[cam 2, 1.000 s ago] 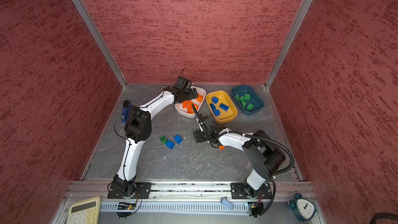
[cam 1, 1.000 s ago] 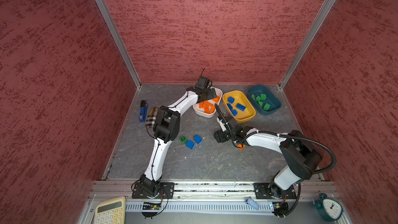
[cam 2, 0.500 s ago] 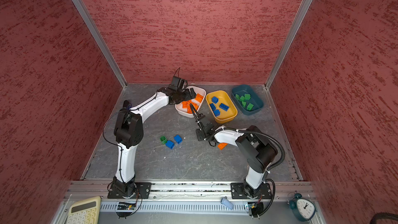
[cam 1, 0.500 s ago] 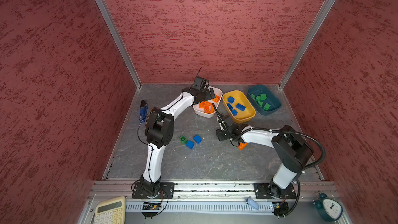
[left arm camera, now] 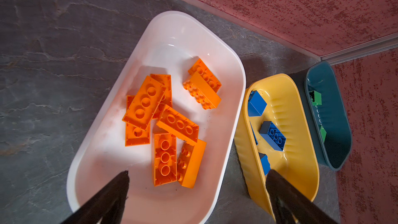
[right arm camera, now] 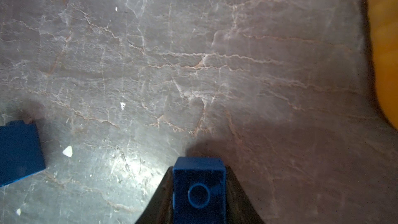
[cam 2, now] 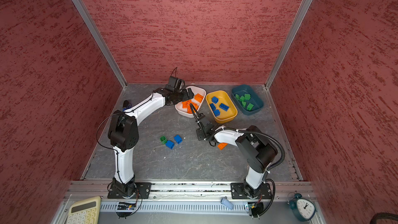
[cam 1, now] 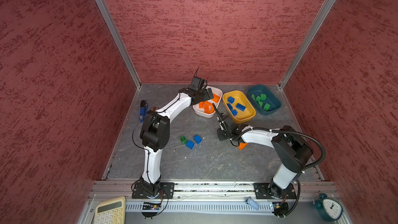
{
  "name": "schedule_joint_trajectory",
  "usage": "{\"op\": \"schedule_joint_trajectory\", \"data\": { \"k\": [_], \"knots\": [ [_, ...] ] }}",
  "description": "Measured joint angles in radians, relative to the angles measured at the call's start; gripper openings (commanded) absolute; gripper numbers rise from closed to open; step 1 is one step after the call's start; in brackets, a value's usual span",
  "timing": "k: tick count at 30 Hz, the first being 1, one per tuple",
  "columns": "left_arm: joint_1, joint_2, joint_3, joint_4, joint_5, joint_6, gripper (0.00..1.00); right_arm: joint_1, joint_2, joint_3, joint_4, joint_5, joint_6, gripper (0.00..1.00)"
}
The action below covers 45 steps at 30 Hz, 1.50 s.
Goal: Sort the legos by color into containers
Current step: 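Grasp a blue brick with right, carry it to yellow tub while left lowers, then open right gripper over yellow tub while left grasps a green brick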
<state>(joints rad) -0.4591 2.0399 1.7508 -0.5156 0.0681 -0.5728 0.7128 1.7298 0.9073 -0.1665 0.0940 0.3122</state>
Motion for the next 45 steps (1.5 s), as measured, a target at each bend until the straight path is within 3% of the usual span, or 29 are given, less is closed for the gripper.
{"op": "schedule_joint_trajectory", "data": {
  "k": [7,14,20,27,30,33,35,40,41,45],
  "knots": [
    [0.0,-0.02,-0.033,0.0,-0.043,-0.018,0.99,-0.032,-0.155,-0.053,0.032,0.0,-0.029,0.27],
    [0.0,-0.121,-0.156,0.005,-0.118,-0.058,0.99,-0.212,-0.26,-0.049,0.122,-0.012,-0.042,0.26],
    [0.0,-0.203,-0.262,-0.009,-0.205,-0.101,0.99,-0.364,-0.143,0.06,0.123,-0.016,-0.05,0.28],
    [0.0,-0.253,-0.348,-0.08,-0.272,-0.135,0.99,-0.438,0.089,0.302,0.115,-0.018,-0.093,0.32],
    [-0.001,-0.275,-0.388,-0.117,-0.29,-0.154,0.99,-0.452,0.186,0.405,0.1,-0.014,-0.109,0.44],
    [-0.001,-0.306,-0.426,-0.162,-0.303,-0.176,0.99,-0.457,0.243,0.481,0.066,-0.016,-0.12,0.63],
    [-0.003,-0.325,-0.446,-0.195,-0.307,-0.188,0.99,-0.457,0.242,0.491,0.055,-0.022,-0.123,0.73],
    [-0.023,-0.397,-0.533,-0.284,-0.307,-0.224,0.99,-0.457,0.163,0.444,0.045,-0.039,-0.118,0.85],
    [-0.025,-0.41,-0.553,-0.299,-0.303,-0.229,0.99,-0.457,0.134,0.421,0.047,-0.04,-0.119,0.98],
    [-0.038,-0.464,-0.639,-0.364,-0.29,-0.274,1.0,-0.457,-0.013,0.307,0.061,-0.036,-0.101,0.99]
  ]
}}
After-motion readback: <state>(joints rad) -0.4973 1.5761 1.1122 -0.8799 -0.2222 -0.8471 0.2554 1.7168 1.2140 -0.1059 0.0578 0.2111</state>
